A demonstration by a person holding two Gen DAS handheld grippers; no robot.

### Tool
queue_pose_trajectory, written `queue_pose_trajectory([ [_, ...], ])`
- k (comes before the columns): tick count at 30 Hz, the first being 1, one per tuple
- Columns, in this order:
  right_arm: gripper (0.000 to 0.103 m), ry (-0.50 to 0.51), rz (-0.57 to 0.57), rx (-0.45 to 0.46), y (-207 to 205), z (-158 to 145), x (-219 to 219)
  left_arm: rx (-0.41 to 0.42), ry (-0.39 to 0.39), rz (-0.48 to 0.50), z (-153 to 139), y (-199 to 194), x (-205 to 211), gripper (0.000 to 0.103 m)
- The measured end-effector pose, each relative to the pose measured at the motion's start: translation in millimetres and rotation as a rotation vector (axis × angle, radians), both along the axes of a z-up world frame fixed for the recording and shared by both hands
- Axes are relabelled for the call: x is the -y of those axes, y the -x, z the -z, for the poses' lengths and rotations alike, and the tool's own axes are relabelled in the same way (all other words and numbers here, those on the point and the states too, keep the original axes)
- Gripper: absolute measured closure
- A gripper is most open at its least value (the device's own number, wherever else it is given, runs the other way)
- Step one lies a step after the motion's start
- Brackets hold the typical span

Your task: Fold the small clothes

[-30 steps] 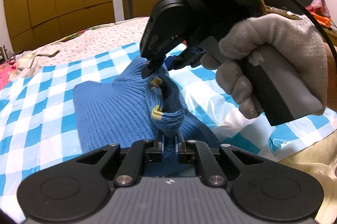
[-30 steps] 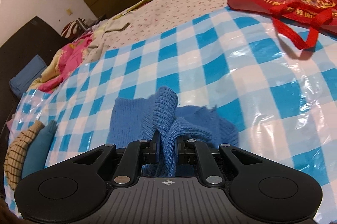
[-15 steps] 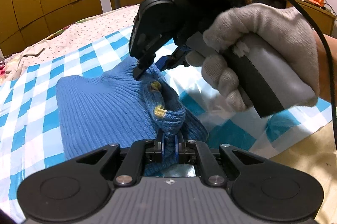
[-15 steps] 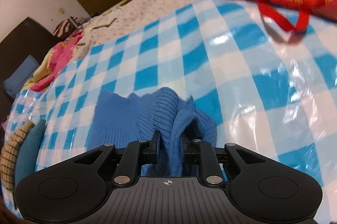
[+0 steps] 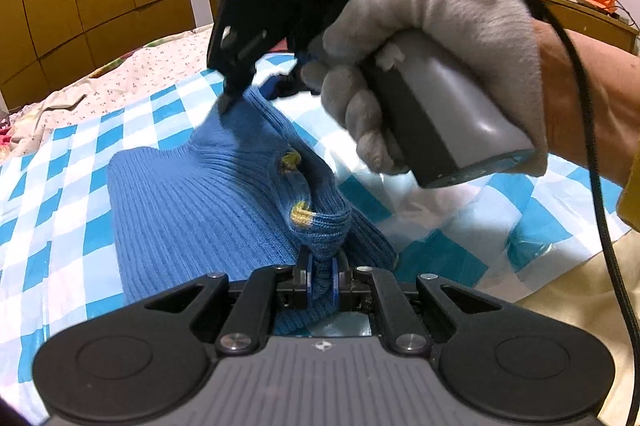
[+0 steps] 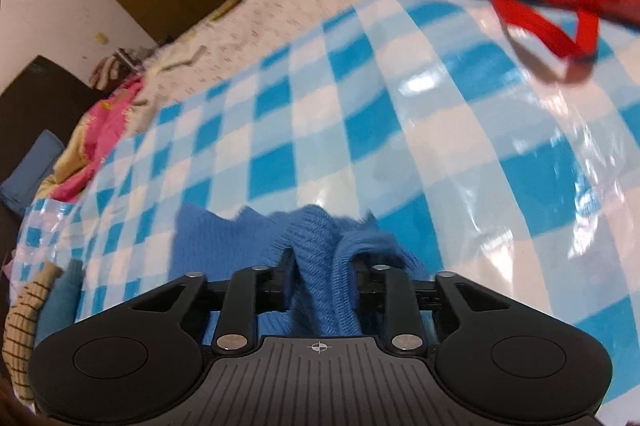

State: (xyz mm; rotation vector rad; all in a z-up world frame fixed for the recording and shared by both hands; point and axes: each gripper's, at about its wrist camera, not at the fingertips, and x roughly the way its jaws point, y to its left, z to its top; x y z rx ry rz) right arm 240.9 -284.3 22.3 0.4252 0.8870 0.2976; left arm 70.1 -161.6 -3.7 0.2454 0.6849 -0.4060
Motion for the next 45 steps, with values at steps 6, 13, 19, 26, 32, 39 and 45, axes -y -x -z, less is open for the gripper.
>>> queue_pose_trajectory([
  [6,0.088,-0.004,0.052,0.068,12,-9,20,-0.025,0.001,0.009,8,1,3,0.083],
  [13,0.081,0.096,0.098,-0.012,13,16,41,-0.041,-0.021,0.023,6,3,9,0.083],
  [19,0.081,0.104,0.054,0.056,39,-1,38,-0.006,-0.056,0.059,7,12,10,0.082],
  [26,0.081,0.103,-0.127,0.098,93,-14,14,-0.004,-0.048,0.085,5,22,8,0.082],
  [32,0.082,0.195,-0.186,0.019,112,1,3,-0.051,-0.005,0.082,4,36,-14,0.082],
  [39,0.076,0.197,-0.110,-0.042,118,13,20,-0.121,0.090,-0.027,4,39,-63,0.081],
  [45,0.076,0.217,-0.097,-0.031,125,7,12,-0.088,0.173,-0.141,-12,29,-97,0.081],
])
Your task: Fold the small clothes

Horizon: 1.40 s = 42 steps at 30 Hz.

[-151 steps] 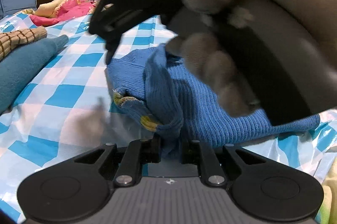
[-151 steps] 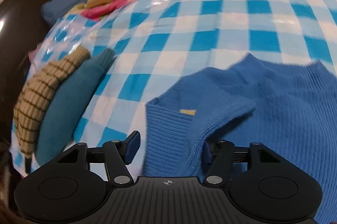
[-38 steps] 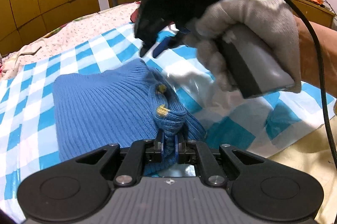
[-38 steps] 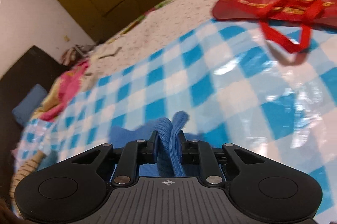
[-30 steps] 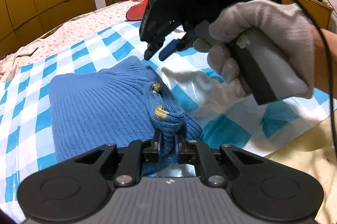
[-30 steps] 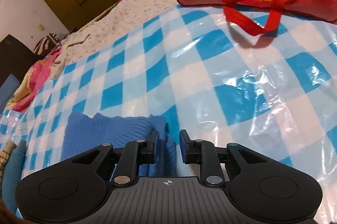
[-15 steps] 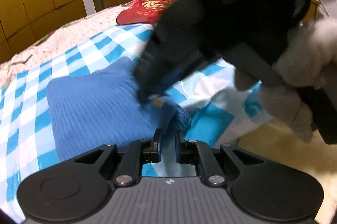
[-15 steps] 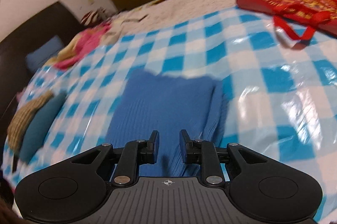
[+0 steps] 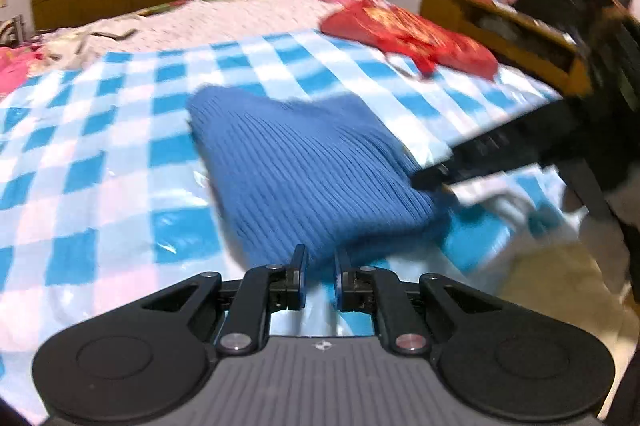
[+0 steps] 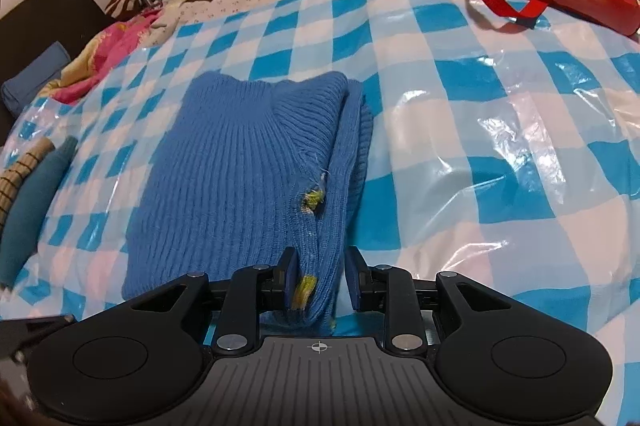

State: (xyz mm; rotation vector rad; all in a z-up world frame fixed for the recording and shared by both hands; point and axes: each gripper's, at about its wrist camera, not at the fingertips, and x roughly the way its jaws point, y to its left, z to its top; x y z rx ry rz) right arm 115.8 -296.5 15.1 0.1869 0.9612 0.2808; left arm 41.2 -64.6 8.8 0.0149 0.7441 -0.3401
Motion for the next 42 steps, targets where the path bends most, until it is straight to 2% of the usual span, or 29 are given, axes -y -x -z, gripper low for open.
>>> queue_pose_trajectory([
  [5,0.076,0.043,-0.008,0.040,4,-14,-11,0.021,0.020,-0.072,-5,-25,-9,0.080],
  [12,0.076,0.058,0.019,0.088,4,-26,-19,-0.015,-0.004,-0.083,3,-45,-4,0.079],
  [20,0.076,0.111,0.040,0.018,-4,5,-25,-0.041,-0.047,-0.071,15,-45,0,0.077],
  [42,0.071,0.040,0.101,0.017,4,26,-14,-0.090,-0.051,-0.070,25,-47,0,0.075],
])
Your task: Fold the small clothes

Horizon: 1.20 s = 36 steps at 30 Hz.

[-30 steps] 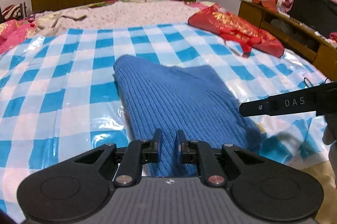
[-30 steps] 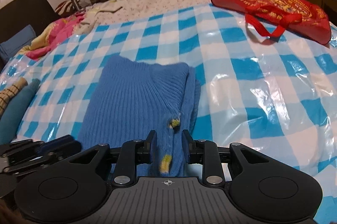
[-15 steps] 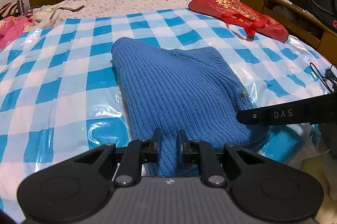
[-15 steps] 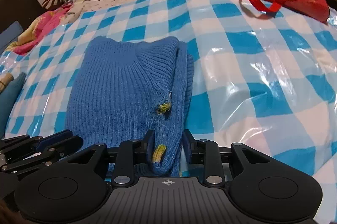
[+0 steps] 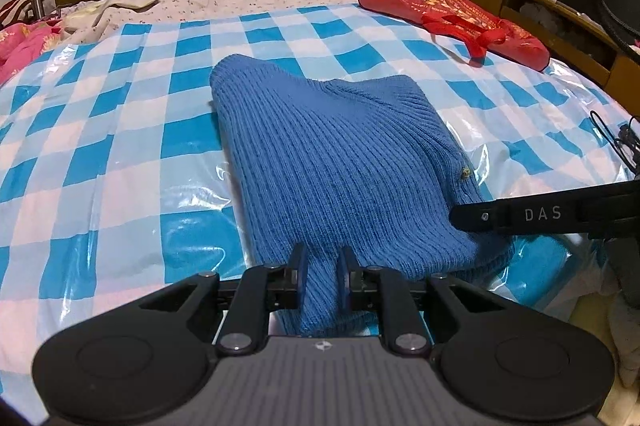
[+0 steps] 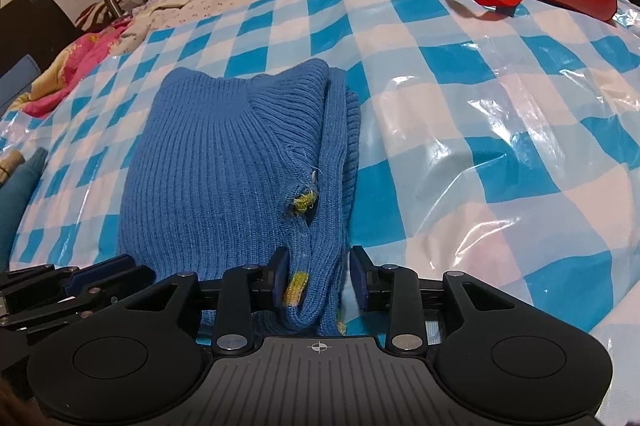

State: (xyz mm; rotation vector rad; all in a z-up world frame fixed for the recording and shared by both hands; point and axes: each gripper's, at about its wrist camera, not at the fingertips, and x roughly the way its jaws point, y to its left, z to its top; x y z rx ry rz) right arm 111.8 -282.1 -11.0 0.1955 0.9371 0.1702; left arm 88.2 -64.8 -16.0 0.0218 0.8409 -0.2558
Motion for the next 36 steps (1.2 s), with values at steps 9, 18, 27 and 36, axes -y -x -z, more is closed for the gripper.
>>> queue_pose_trajectory([
  [9,0.068,0.006,0.012,0.009,-1,6,-2,-0.010,-0.025,-0.001,6,-2,5,0.074],
  [18,0.067,0.000,0.019,0.013,-1,9,0,-0.007,-0.064,-0.003,10,-2,11,0.073],
  [27,0.066,0.016,0.026,0.019,-1,10,-3,-0.013,-0.064,-0.002,12,-3,11,0.073],
  [36,0.064,0.020,0.029,0.015,-3,10,-4,-0.013,-0.067,-0.001,13,-3,11,0.073],
])
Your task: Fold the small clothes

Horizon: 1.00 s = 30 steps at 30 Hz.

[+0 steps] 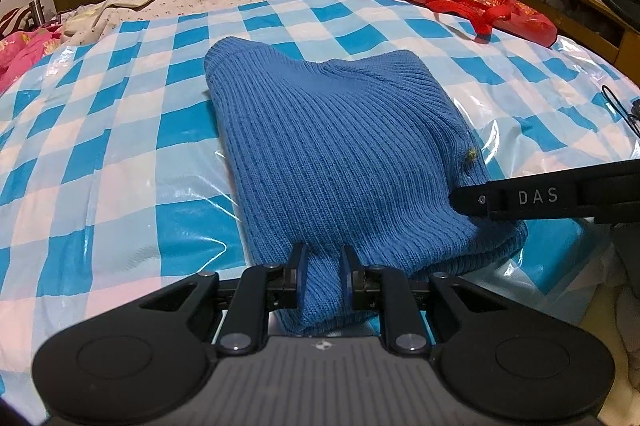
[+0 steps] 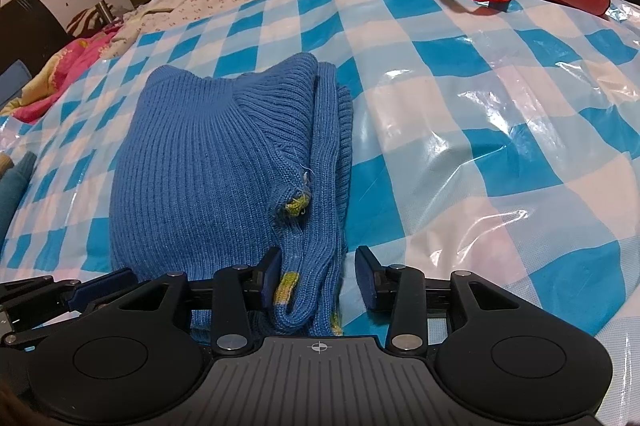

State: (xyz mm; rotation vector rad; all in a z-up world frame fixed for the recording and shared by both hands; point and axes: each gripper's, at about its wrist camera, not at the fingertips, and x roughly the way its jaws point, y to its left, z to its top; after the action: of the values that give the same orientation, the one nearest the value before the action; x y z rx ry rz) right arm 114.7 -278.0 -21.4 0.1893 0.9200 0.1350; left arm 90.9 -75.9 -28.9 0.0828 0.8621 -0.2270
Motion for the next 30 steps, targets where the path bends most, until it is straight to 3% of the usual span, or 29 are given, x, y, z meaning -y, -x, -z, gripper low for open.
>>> queue_pose_trajectory([
  [19,0.063,0.002,0.004,-0.008,-1.5,1.1,-0.6,0.002,0.006,0.012,2.8,0.3,-1.8,0.073],
  [30,0.062,-0.050,0.019,-0.020,-1.9,1.3,6.2,-0.034,0.001,0.023,0.0,-4.6,-2.1,0.073],
])
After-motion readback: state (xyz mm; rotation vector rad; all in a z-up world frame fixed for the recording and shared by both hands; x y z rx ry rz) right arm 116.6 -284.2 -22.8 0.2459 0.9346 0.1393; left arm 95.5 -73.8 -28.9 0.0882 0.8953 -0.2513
